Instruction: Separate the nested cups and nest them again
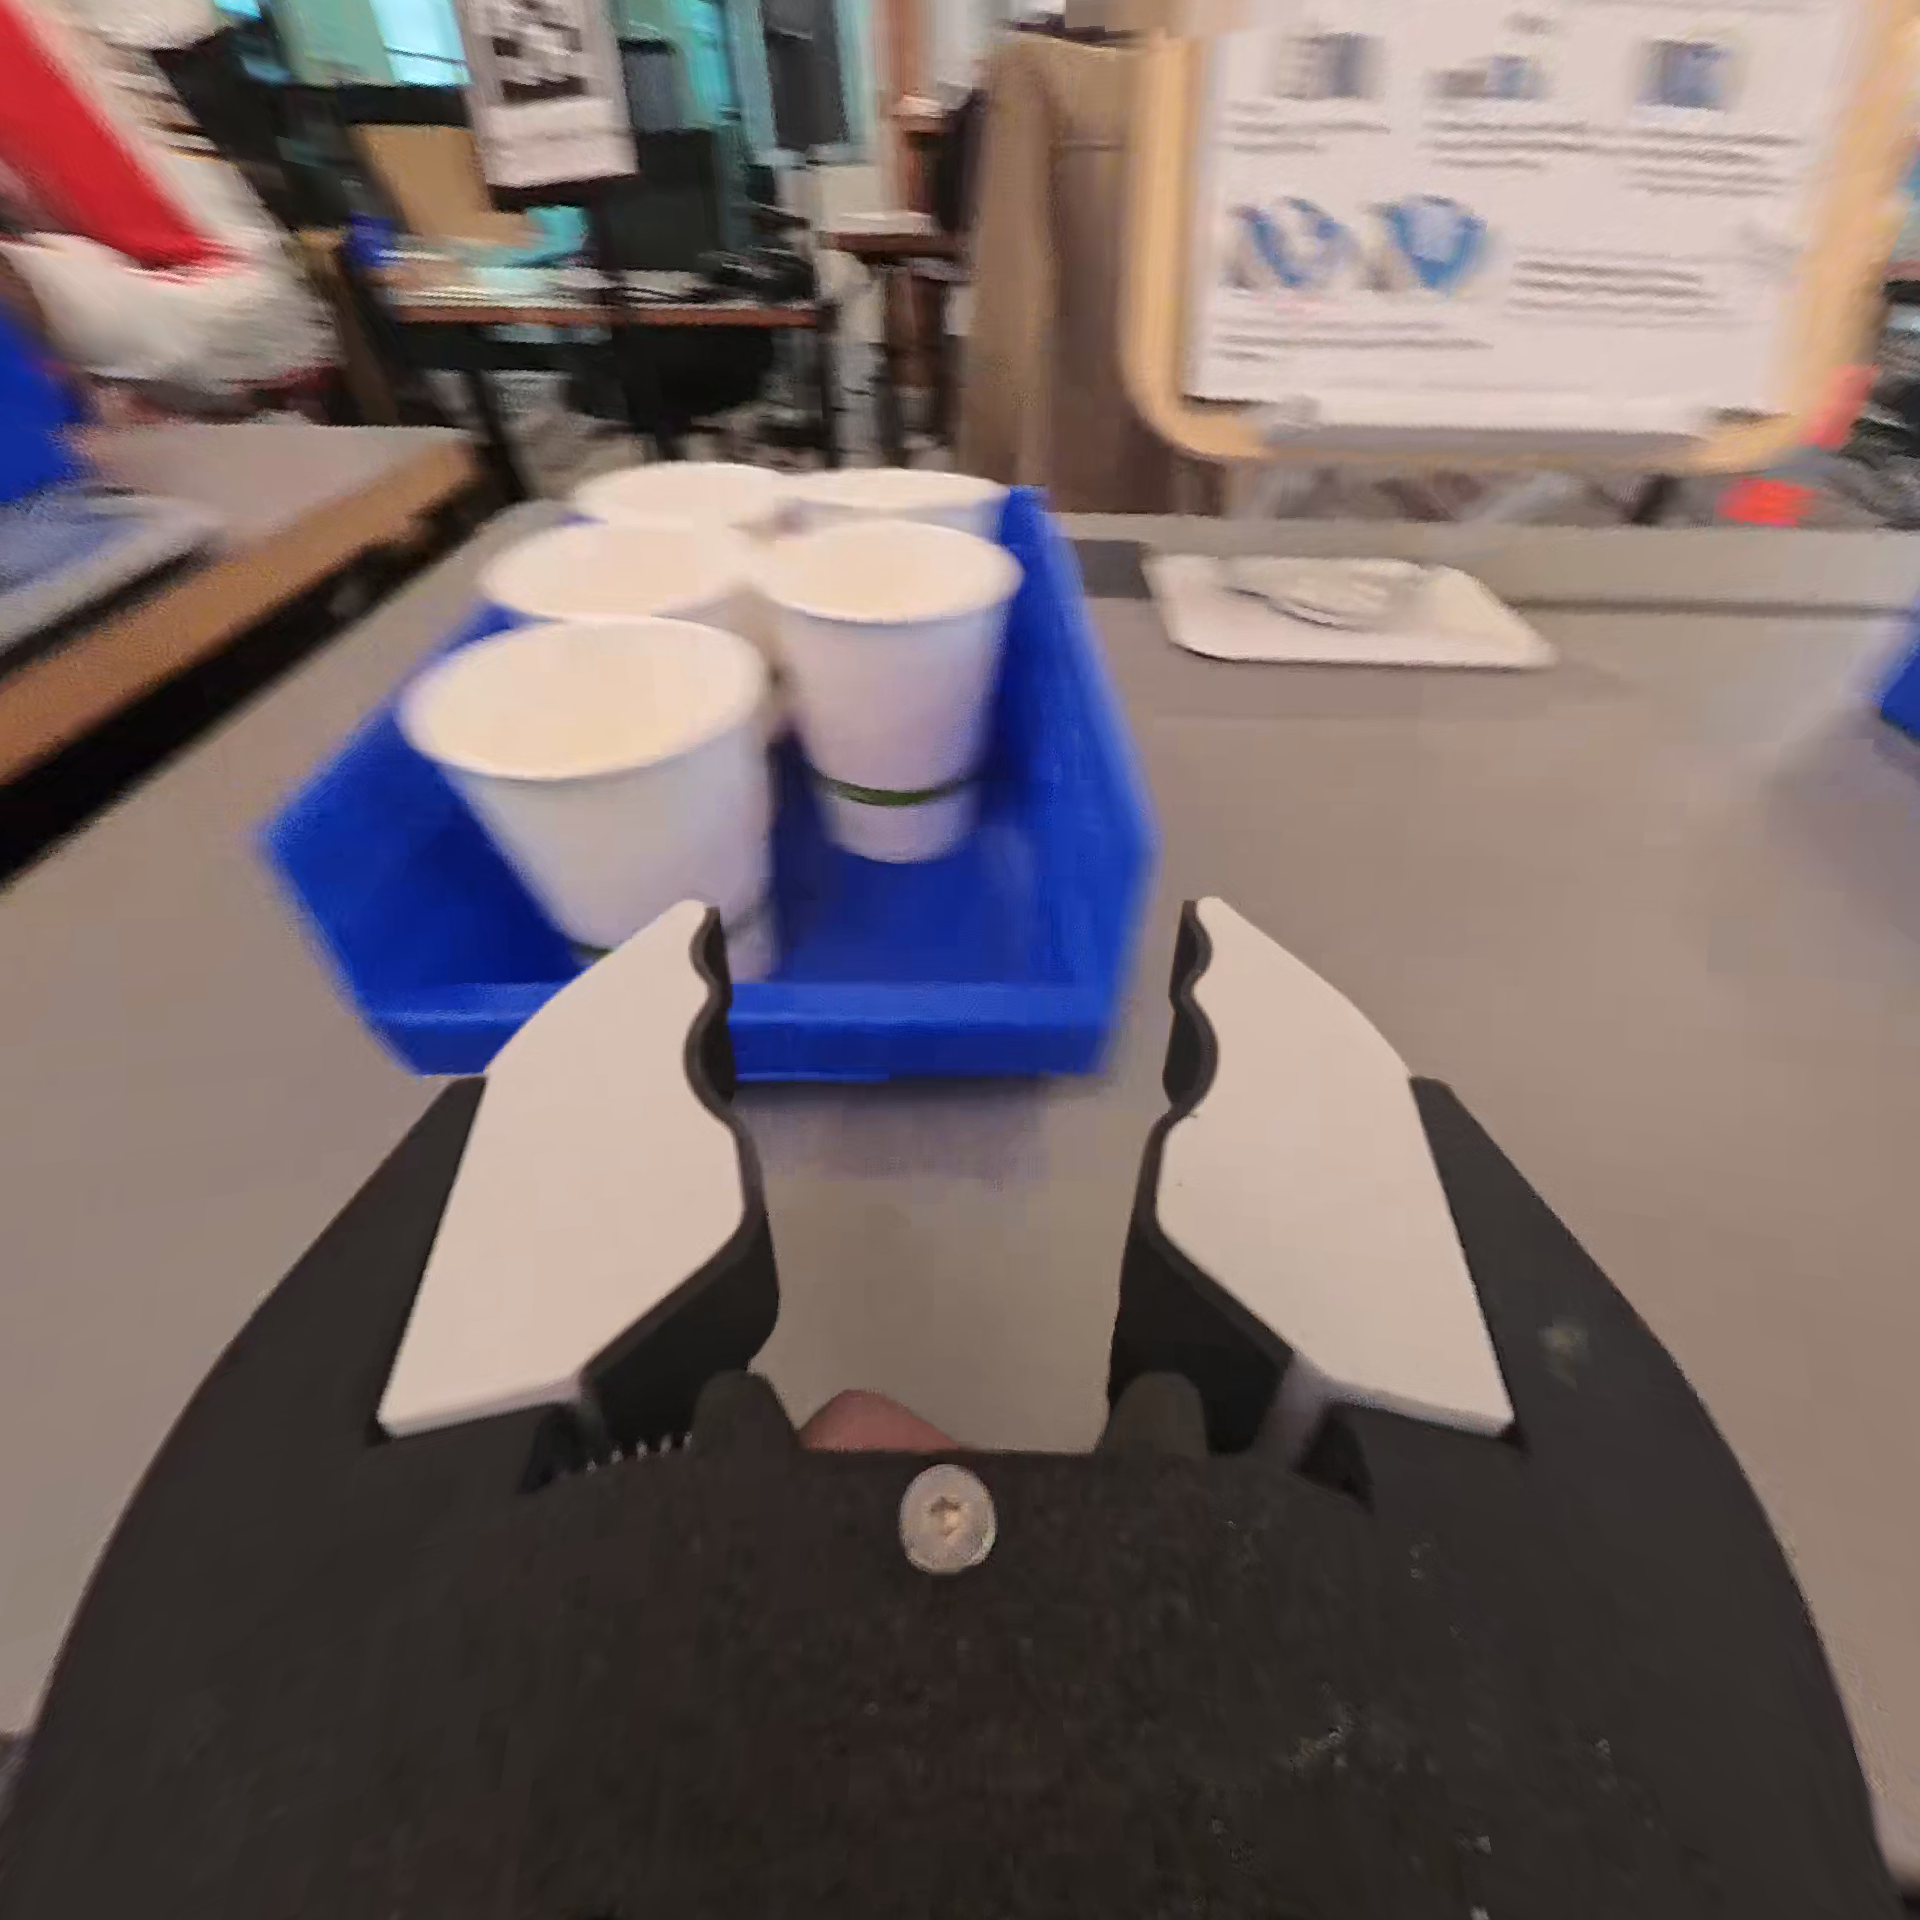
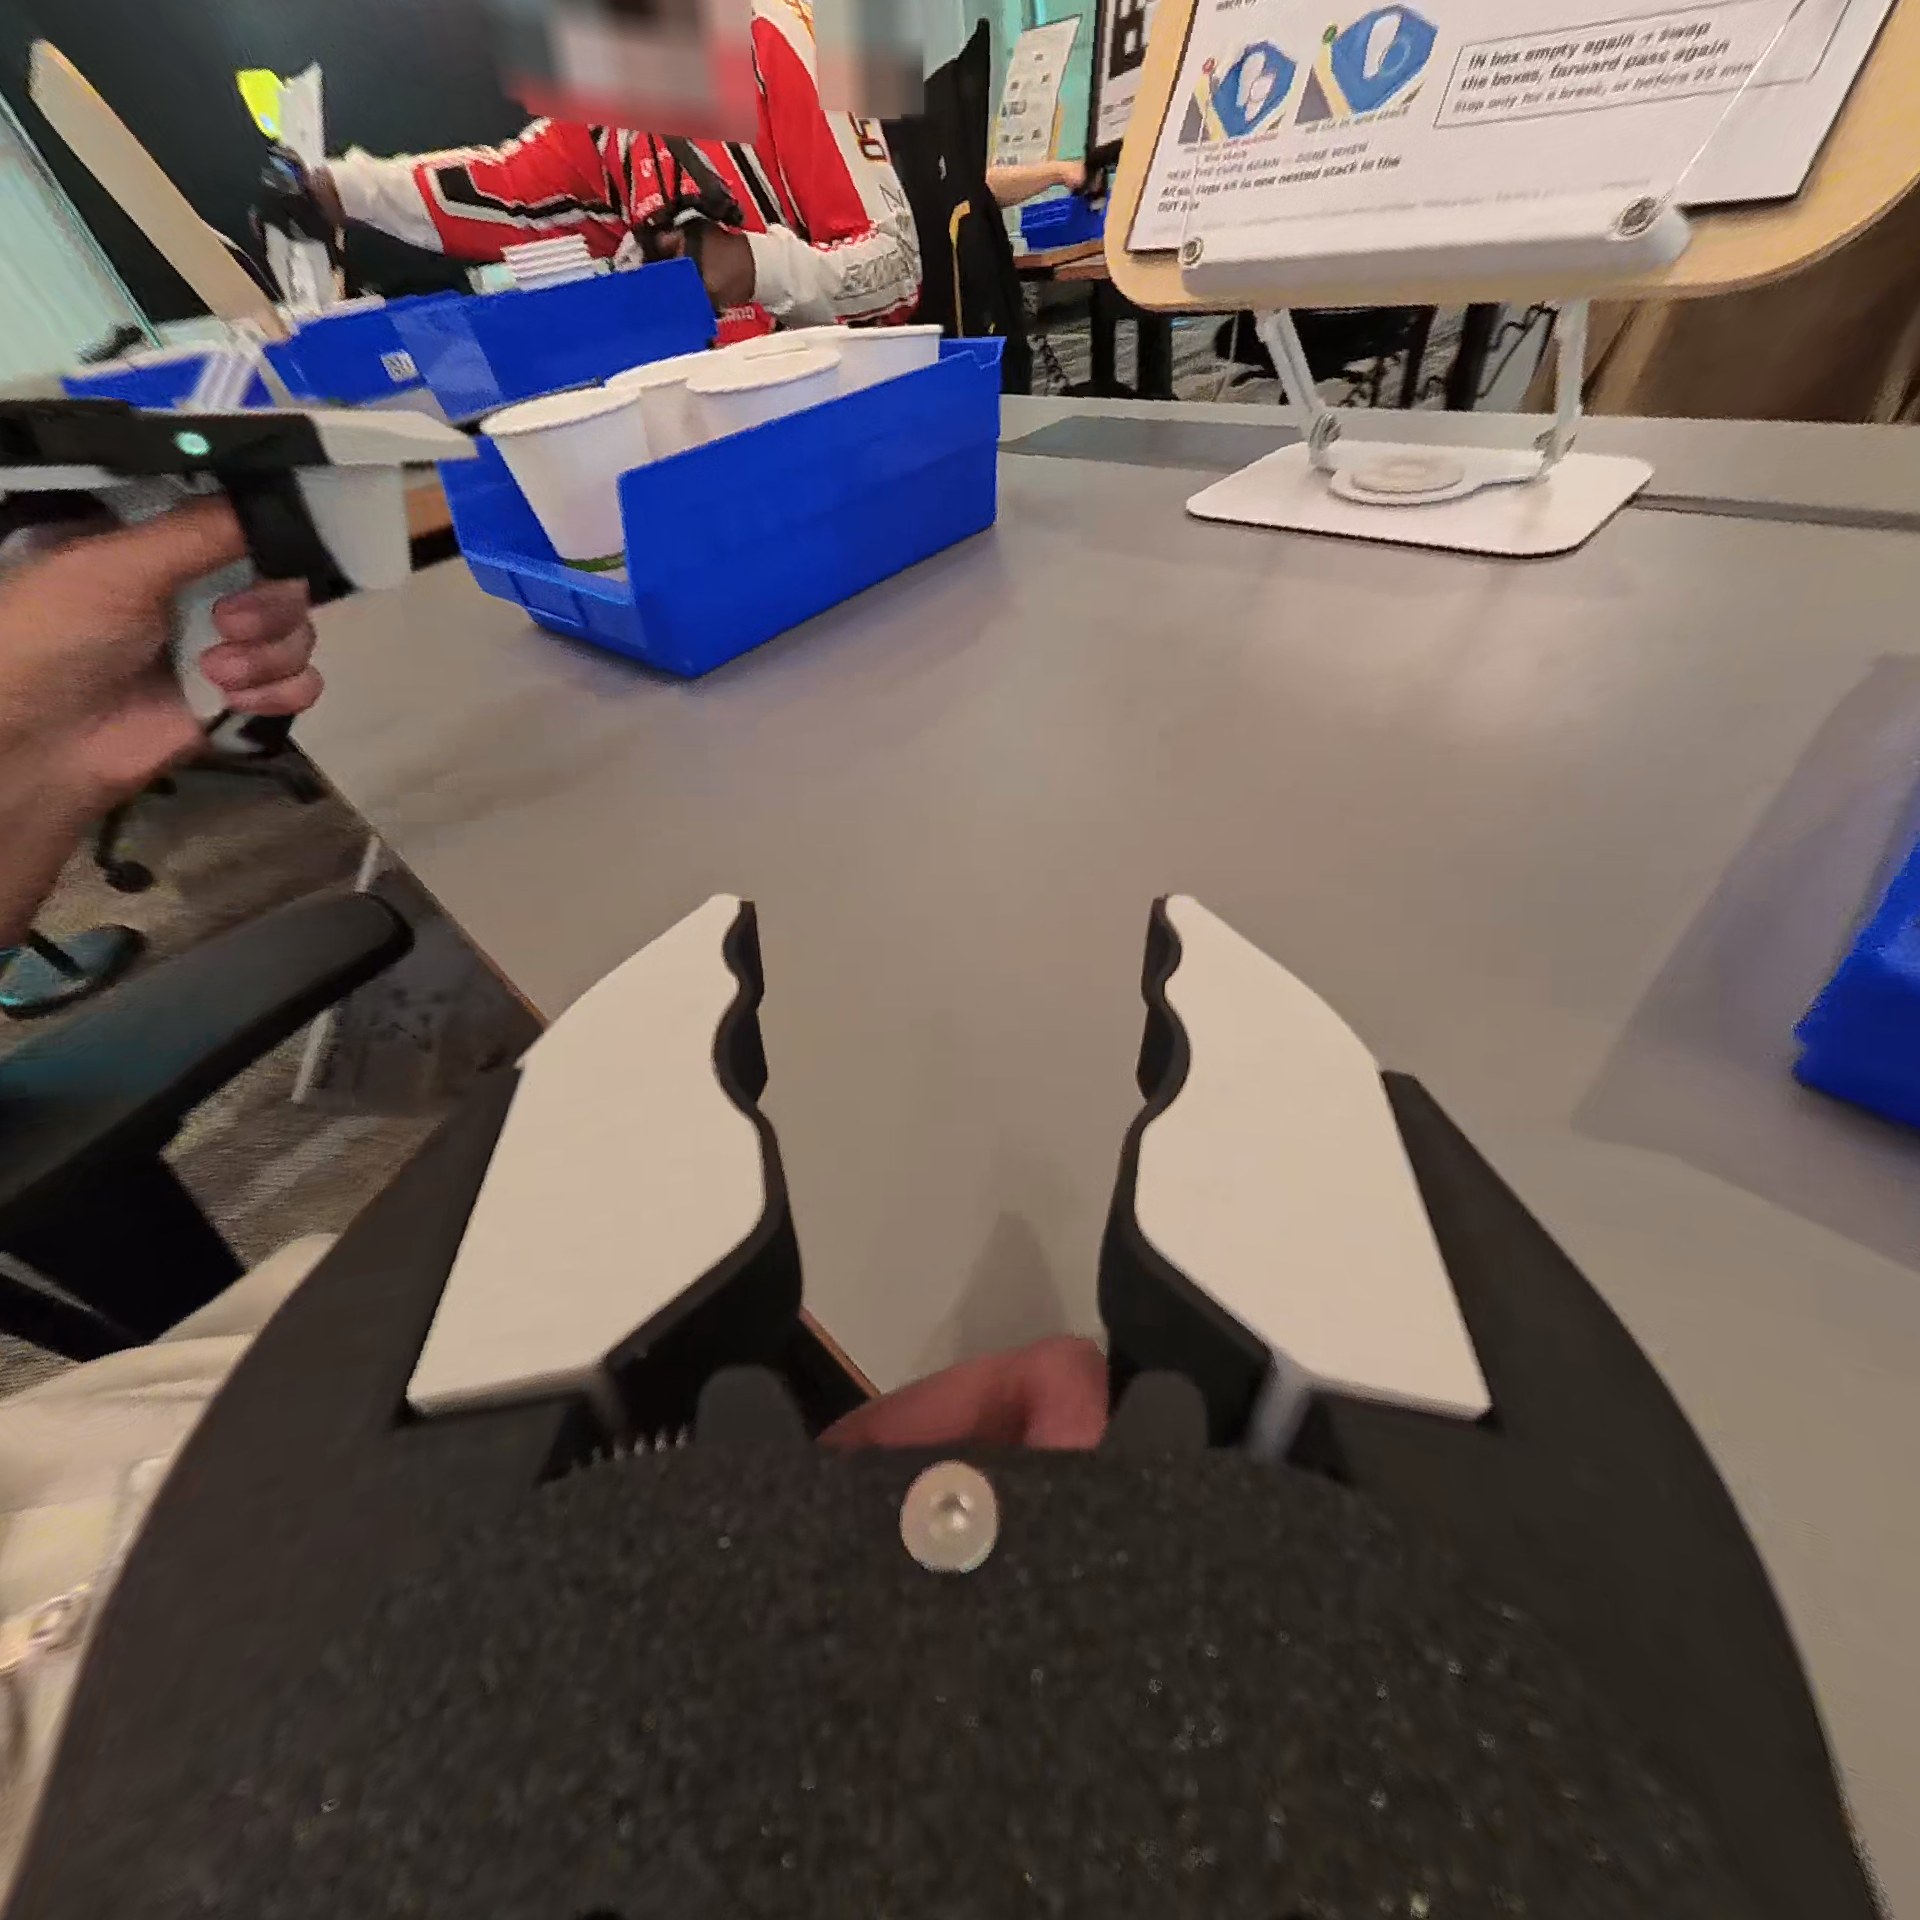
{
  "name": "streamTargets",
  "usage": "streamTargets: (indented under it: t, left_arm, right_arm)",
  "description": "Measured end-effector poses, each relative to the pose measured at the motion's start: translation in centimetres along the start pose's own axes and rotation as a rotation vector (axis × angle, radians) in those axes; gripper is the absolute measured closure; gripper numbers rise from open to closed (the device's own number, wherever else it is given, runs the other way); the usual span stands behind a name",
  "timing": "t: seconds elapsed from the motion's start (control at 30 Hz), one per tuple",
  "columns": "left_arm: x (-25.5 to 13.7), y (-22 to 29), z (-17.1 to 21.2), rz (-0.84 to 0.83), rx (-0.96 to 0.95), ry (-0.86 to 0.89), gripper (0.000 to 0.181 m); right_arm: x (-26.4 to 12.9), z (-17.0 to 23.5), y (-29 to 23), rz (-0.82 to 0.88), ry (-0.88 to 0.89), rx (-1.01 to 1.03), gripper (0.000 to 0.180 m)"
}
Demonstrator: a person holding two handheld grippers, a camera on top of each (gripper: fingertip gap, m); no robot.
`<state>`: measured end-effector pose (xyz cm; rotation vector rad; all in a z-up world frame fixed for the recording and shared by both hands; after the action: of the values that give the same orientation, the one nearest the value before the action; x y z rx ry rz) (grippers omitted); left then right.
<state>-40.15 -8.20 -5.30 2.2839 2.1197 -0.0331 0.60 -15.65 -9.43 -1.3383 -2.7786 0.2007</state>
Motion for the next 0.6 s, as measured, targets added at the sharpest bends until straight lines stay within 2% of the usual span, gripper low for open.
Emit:
streamTargets:
  t: [0.1,0.2,0.4,0.6]
  left_arm:
    - [2.7,-4.9,-0.6,-0.146,-0.005,-0.038,0.092]
    - [5.9,-7.3,-0.1,-0.196,-0.019,-0.098,0.089]
    - [10.3,-8.1,1.1,-0.258,0.022,-0.166,0.086]
    - [12.0,-8.6,1.4,-0.335,0.046,-0.169,0.085]
  right_arm:
    - [0.1,-0.1,0.1,-0.009,0.001,0.007,0.110]
    - [0.0,-0.1,0.2,-0.014,-0.008,0.018,0.110]
    - [0.2,0.1,0.1,-0.024,-0.026,0.022,0.111]
    - [0.5,0.8,-0.2,-0.038,-0.069,0.014,0.113]
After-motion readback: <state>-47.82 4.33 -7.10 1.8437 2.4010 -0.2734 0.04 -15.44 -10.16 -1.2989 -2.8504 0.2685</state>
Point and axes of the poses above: each gripper's, where its closed fingertips meet, x out along the fingers, z out of its underside, y = z × x across the jaws, the point moved 9 cm from there along -x, back along the fingers, and after that the axes turned 10 degrees about y, right-handed, at the moved point
